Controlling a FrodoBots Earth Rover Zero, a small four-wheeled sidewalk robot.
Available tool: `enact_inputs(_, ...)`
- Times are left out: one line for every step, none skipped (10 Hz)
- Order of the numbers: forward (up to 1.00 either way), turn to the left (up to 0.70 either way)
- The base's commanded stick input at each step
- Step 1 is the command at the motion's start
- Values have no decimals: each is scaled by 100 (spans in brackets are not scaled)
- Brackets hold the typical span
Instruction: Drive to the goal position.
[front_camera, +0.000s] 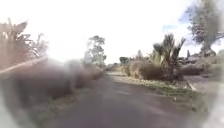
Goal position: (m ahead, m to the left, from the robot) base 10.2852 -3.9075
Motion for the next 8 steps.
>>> enact_inputs(50,1)
enact_inputs(50,1)
enact_inputs(50,1)
enact_inputs(50,1)
enact_inputs(50,1)
enact_inputs(50,1)
enact_inputs(50,1)
enact_inputs(50,1)
